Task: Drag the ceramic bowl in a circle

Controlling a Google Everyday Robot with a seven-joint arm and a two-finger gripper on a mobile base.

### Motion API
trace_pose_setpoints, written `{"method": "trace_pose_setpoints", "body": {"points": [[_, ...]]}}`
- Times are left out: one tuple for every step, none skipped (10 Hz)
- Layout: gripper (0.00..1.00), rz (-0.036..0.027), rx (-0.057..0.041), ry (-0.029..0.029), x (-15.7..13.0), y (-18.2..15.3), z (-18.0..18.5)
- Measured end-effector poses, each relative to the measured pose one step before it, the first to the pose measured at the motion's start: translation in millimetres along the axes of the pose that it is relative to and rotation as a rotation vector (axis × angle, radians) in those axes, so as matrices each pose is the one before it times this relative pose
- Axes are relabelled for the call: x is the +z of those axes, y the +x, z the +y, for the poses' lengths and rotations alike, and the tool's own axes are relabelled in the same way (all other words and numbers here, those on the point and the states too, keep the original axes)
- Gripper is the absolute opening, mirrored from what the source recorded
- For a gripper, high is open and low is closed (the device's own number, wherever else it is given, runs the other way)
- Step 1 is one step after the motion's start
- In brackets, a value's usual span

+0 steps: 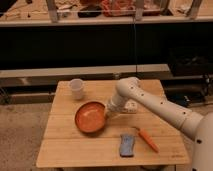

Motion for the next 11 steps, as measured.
{"method": "trace_pose_setpoints", "body": {"points": [[0.02, 0.00188, 0.00059, -0.01328, 1.8, -17.79, -0.02], [0.02, -0.00028, -0.00072, -0.01571, 2.18, -18.58, 1.86], [0.02, -0.00075, -0.00426, -0.01677, 1.73, -19.12, 0.92], [0.02, -0.0043, -0.00966, -0.01353, 3.17, -16.52, -1.32], [0.02, -0.00623, -0.01582, -0.01226, 4.36, -14.89, -2.48], [0.02, -0.0051, -0.02364, -0.01021, 5.24, -12.75, -6.56], [0.02, -0.00351, -0.02227, -0.00697, 4.08, -6.12, -7.84], [0.02, -0.00206, -0.0507, -0.00516, 6.25, -3.81, -19.32], [0.02, 0.00155, -0.02839, -0.00046, 2.19, 0.72, -11.71], [0.02, 0.00224, -0.02895, 0.00074, 1.62, 1.63, -12.35], [0.02, 0.00462, -0.04314, 0.00116, 1.25, 4.14, -18.15]]}}
